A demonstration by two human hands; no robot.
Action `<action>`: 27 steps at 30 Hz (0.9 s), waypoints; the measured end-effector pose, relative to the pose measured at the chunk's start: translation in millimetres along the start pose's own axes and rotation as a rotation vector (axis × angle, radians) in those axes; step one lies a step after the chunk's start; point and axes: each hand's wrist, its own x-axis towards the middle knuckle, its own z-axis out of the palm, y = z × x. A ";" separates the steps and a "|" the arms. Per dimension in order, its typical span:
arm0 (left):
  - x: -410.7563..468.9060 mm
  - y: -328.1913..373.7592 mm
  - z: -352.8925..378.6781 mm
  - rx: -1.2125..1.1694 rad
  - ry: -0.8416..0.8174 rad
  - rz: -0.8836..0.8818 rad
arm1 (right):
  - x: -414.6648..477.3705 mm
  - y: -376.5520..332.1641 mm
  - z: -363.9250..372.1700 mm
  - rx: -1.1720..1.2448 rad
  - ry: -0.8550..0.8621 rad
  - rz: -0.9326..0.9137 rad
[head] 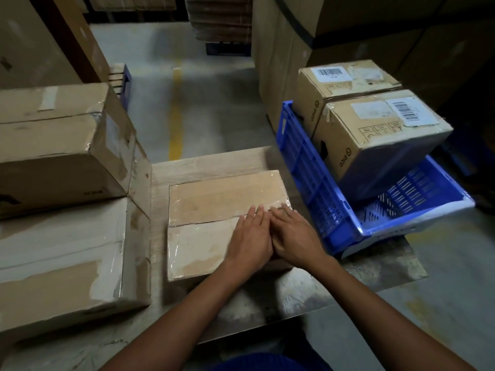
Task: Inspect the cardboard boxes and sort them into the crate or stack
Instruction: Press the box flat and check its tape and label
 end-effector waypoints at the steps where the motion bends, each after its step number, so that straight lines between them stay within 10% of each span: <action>1: 2.1 -1.7 2.2 0.000 0.002 -0.007 | 3.1 3.3 0.9 -0.014 -0.036 -0.018; 14: 36.3 -13.7 -17.2 -0.044 0.215 0.035 | 52.2 14.6 -20.6 -0.031 0.006 0.031; 27: 62.3 -45.6 -18.8 -0.051 0.075 -0.134 | 70.8 14.6 8.6 0.079 -0.004 0.088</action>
